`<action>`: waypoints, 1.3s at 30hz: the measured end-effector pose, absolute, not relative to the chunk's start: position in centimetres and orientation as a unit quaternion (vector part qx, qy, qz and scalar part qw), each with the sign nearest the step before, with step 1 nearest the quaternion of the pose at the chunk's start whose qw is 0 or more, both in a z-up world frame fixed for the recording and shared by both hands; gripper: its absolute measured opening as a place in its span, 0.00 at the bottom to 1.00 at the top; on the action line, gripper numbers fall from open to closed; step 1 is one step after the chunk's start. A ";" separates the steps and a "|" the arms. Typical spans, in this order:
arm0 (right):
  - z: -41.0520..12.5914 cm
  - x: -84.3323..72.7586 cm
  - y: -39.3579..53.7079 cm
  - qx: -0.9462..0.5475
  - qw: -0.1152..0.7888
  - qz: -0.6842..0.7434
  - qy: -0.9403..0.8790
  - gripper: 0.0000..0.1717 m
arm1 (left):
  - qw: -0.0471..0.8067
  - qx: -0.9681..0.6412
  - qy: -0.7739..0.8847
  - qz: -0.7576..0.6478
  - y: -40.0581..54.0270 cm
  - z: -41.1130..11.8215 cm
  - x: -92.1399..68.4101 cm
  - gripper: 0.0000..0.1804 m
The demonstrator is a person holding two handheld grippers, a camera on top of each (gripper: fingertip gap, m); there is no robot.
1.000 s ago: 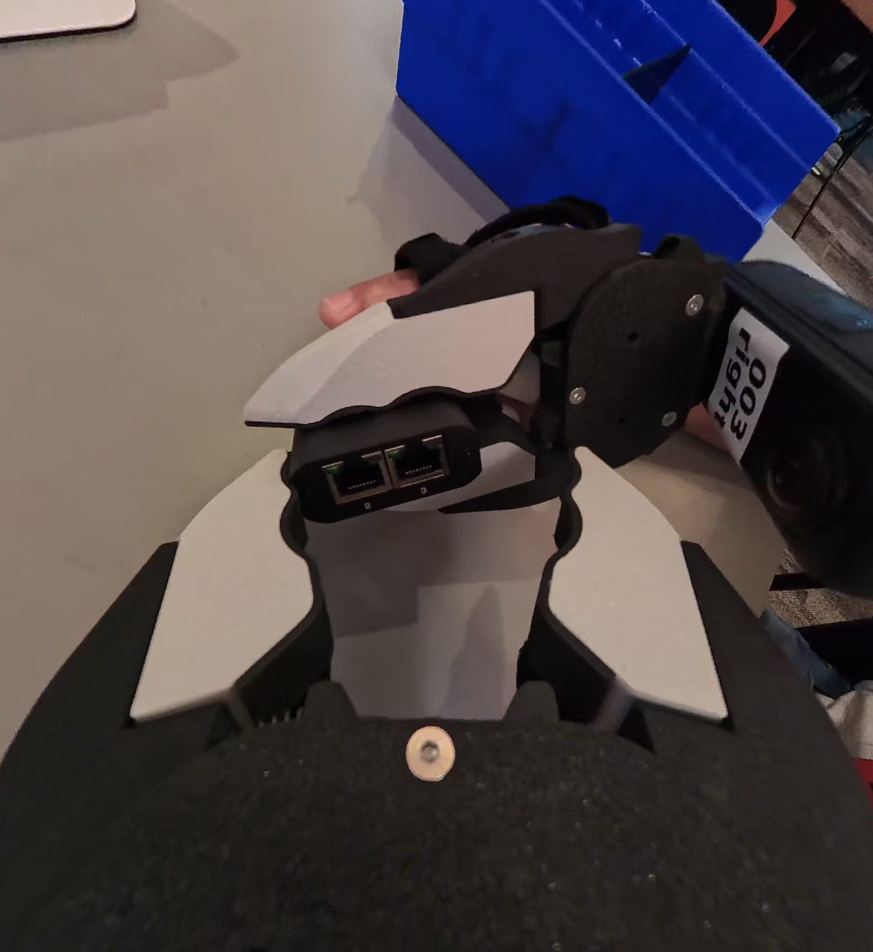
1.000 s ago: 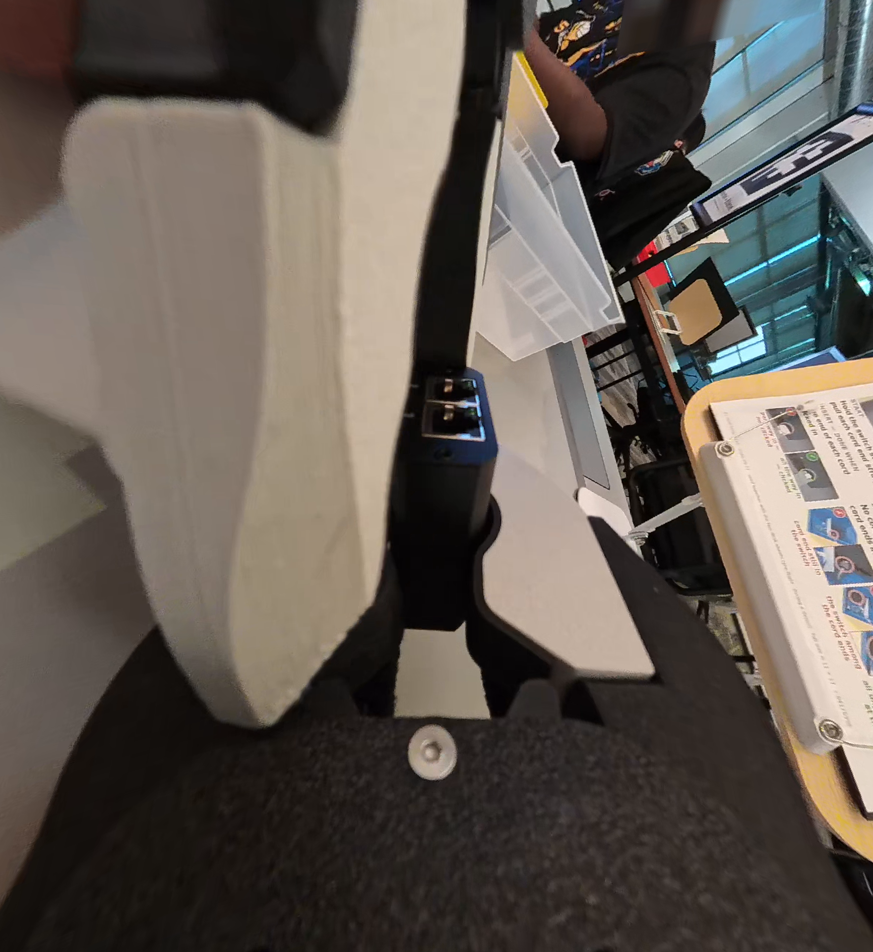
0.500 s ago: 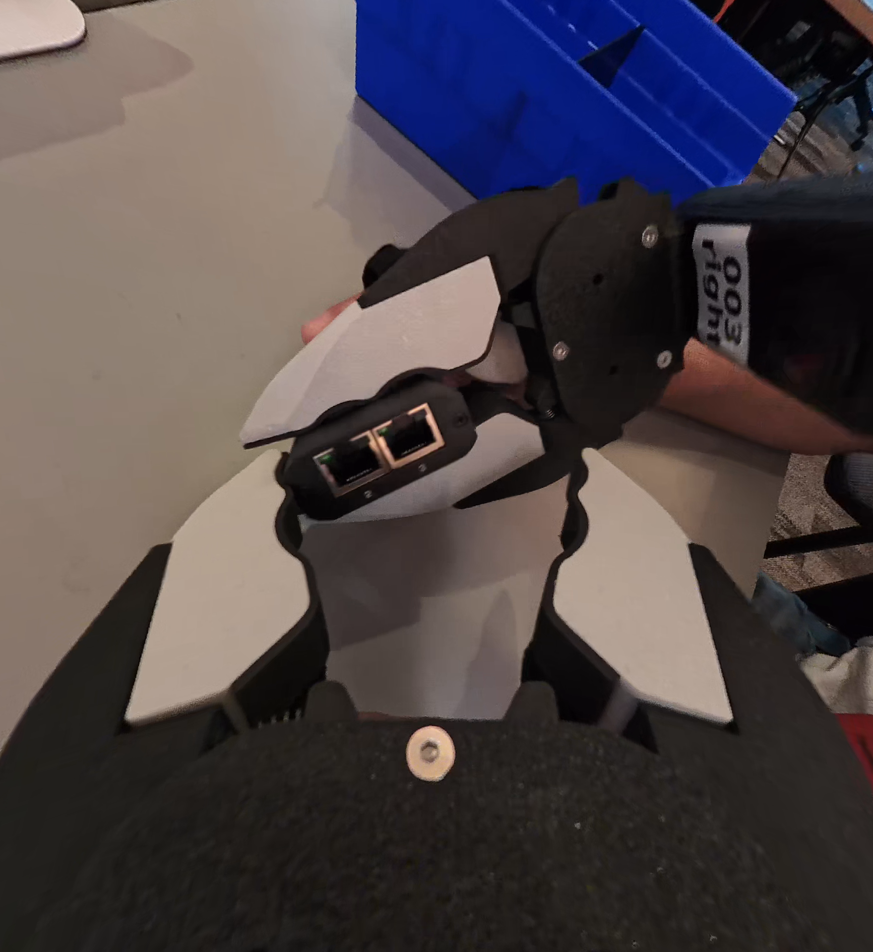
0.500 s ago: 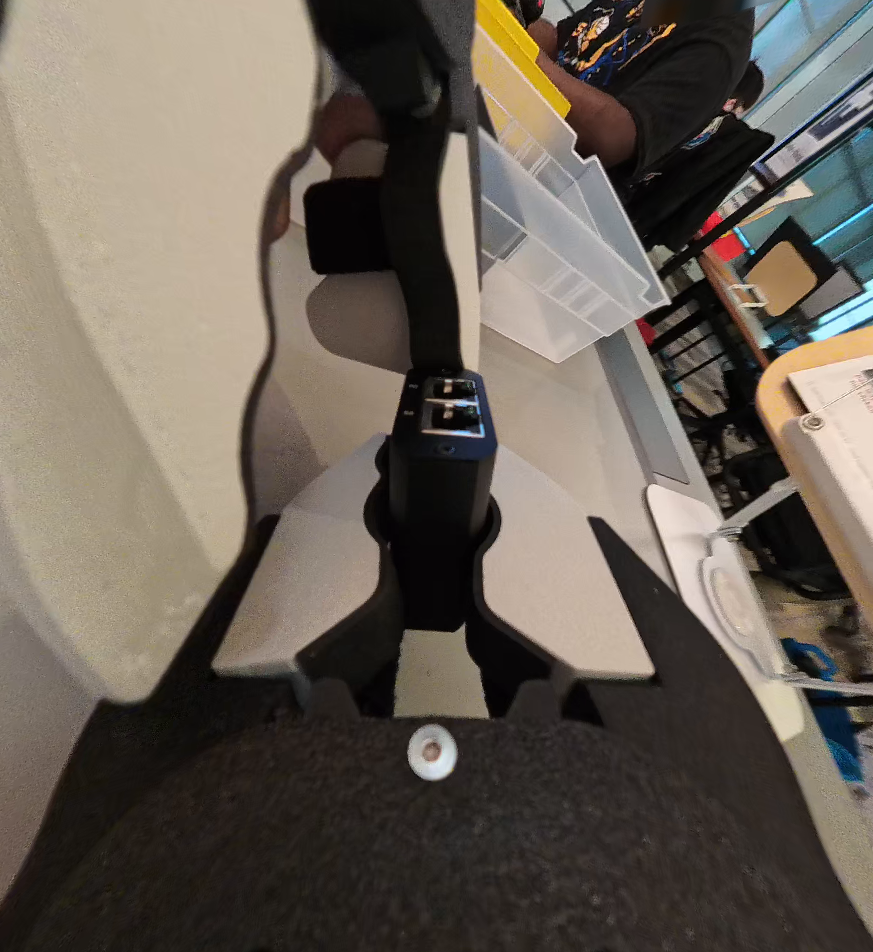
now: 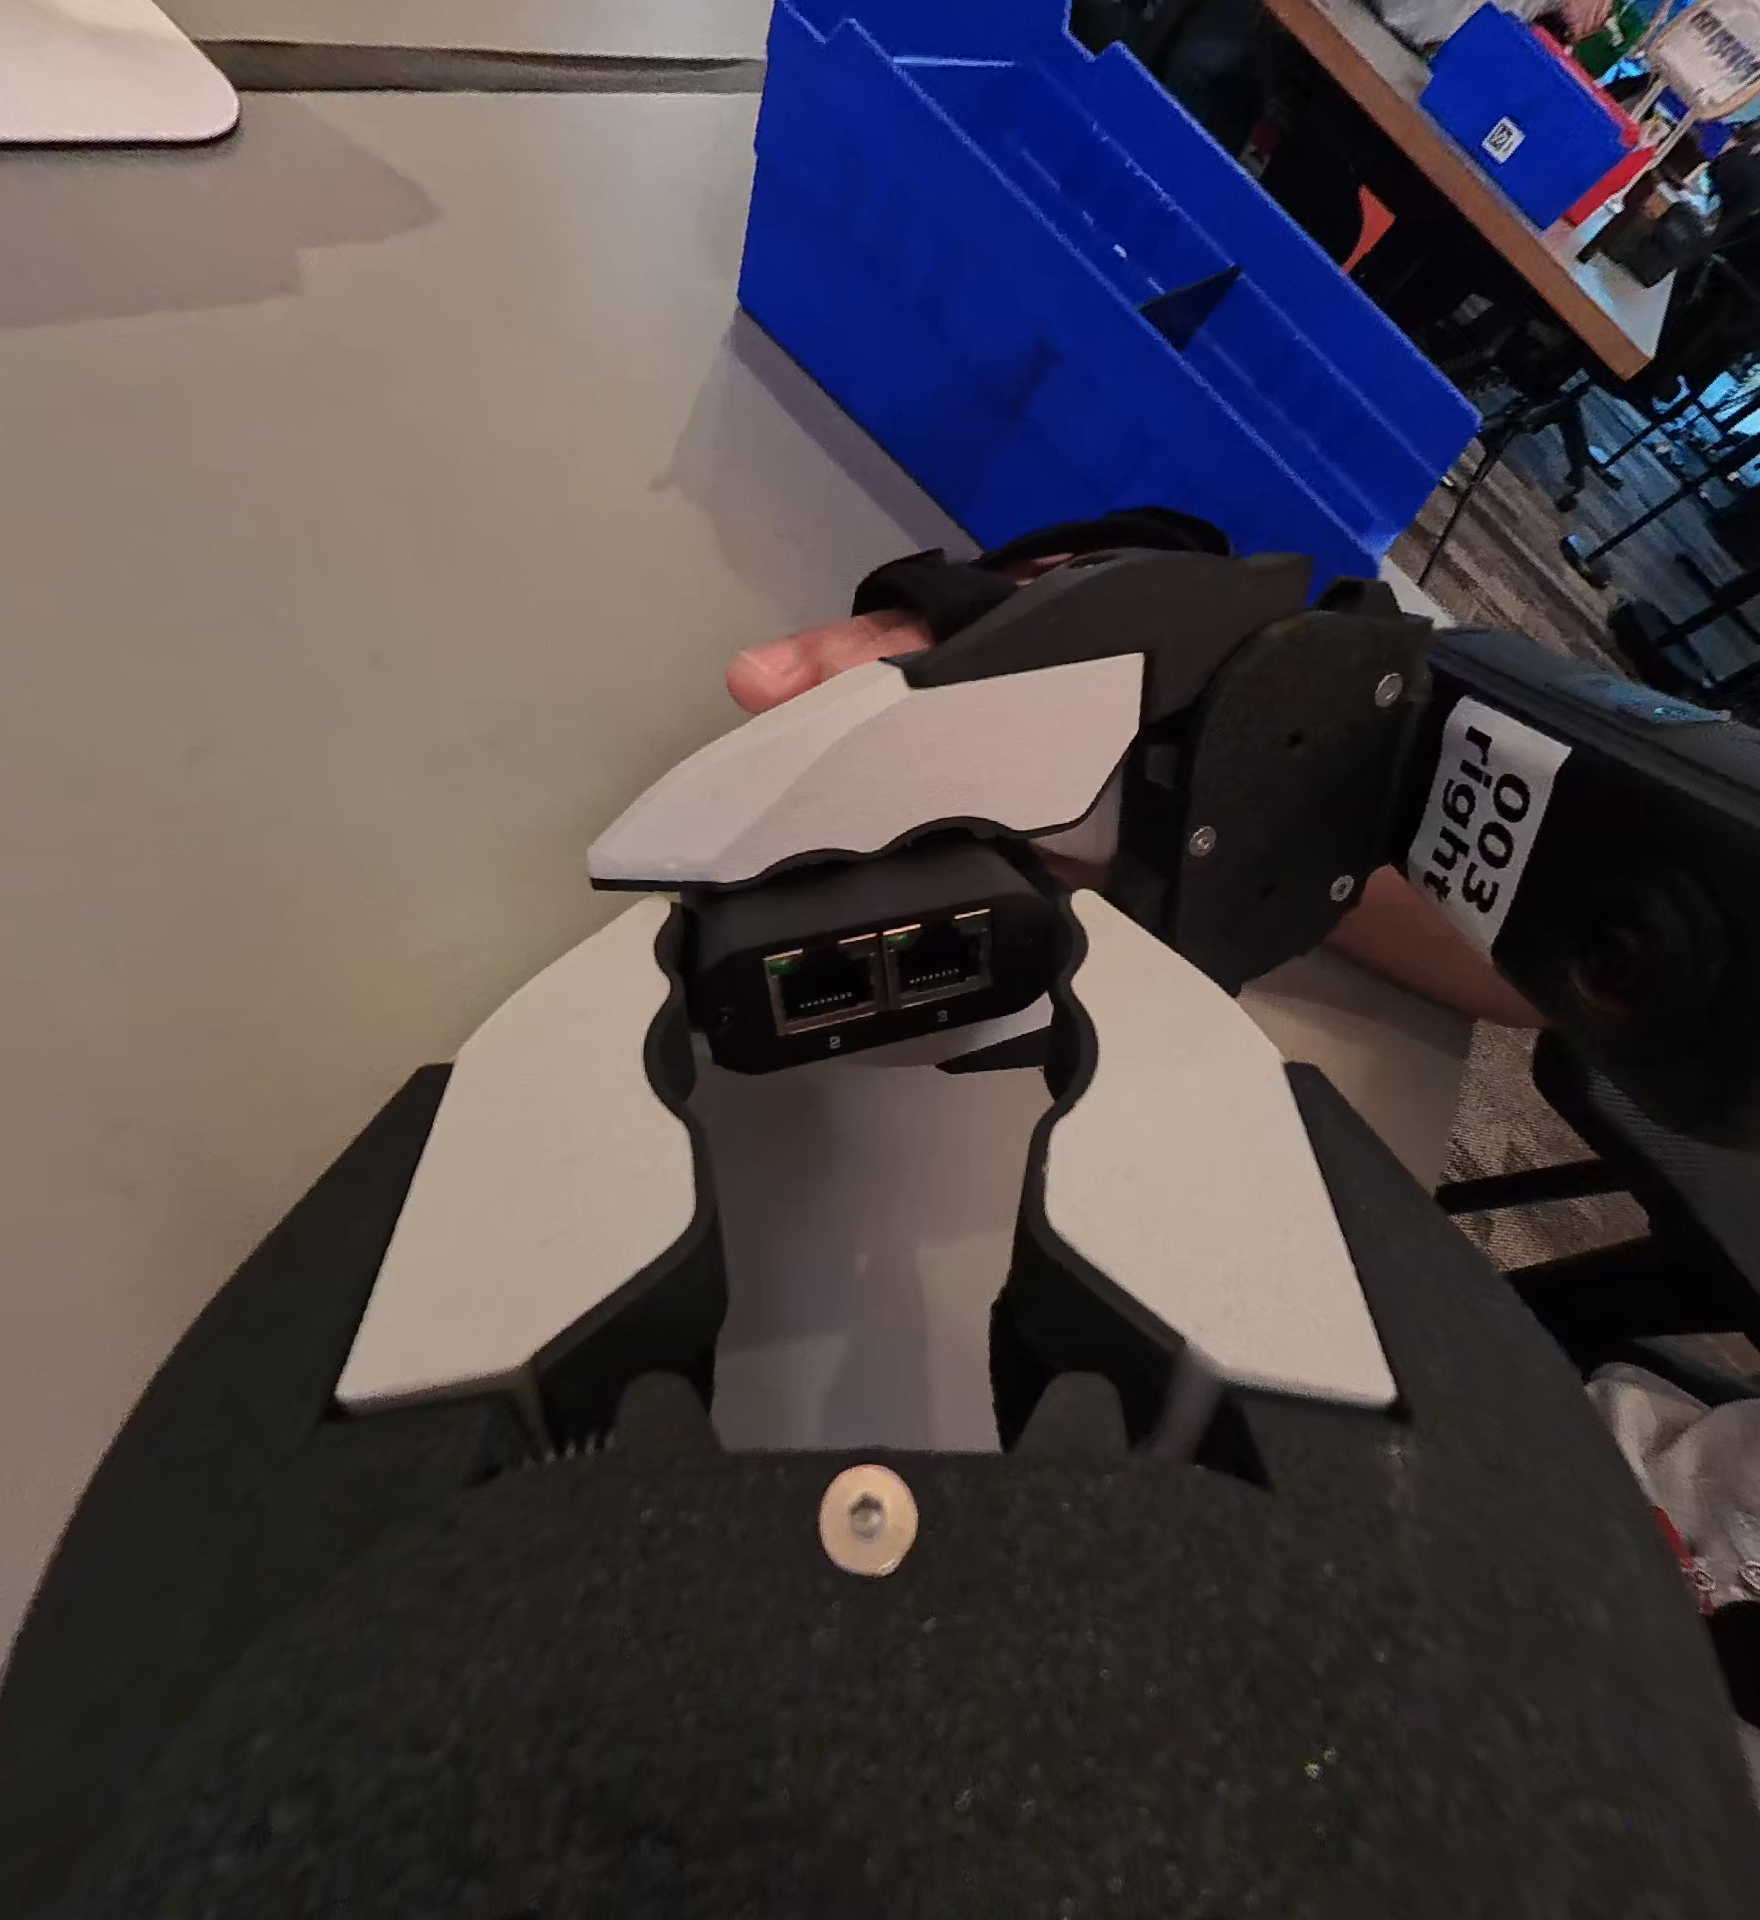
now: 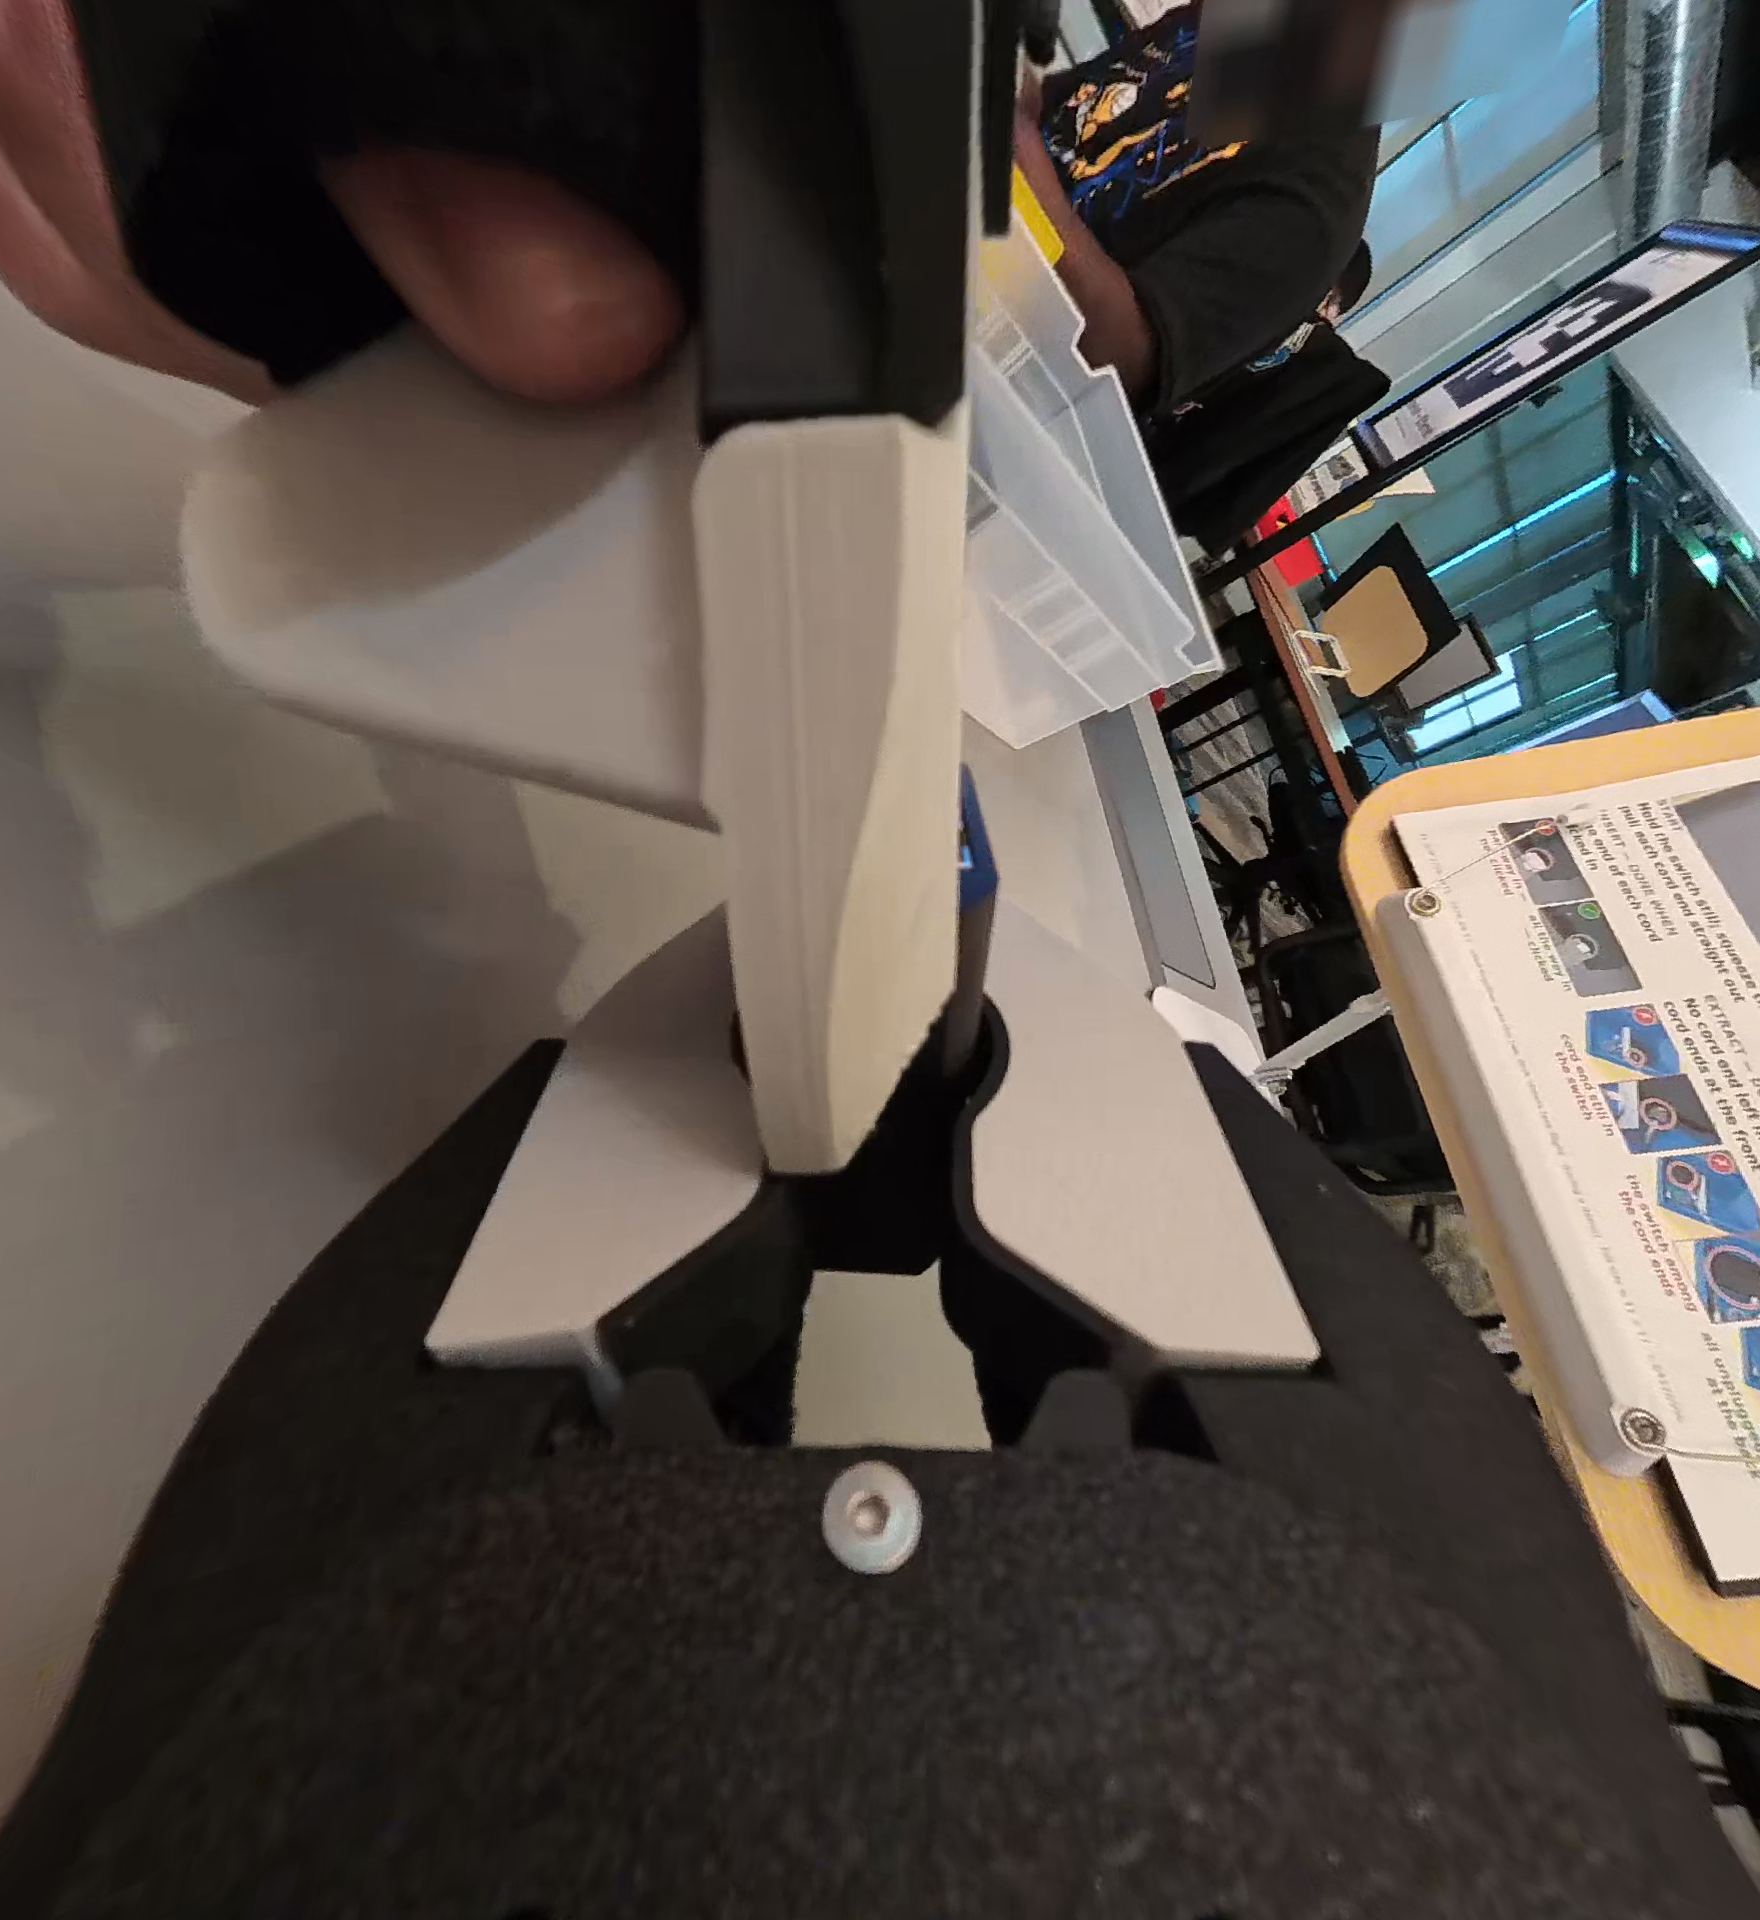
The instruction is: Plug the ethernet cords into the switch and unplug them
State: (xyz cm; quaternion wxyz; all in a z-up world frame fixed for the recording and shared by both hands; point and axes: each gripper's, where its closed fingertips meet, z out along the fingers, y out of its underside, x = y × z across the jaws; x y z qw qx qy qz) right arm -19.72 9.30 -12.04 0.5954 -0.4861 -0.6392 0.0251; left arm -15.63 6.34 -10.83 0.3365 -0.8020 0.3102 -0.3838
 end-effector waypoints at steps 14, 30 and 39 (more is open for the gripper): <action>-13.2 -19.9 9.9 -0.491 0.575 0.004 -0.655 0.16 | 0.341 -0.830 0.288 -0.334 6.7 -11.6 -16.3 0.36; -10.0 -17.9 11.1 -0.477 0.646 -0.011 -0.596 0.15 | 0.368 -0.769 0.287 -0.437 4.5 -9.3 -19.0 0.34; -7.6 -17.0 11.1 -0.468 0.697 0.019 -0.543 0.15 | 0.498 -0.738 0.271 -0.366 0.4 -9.4 -29.5 0.38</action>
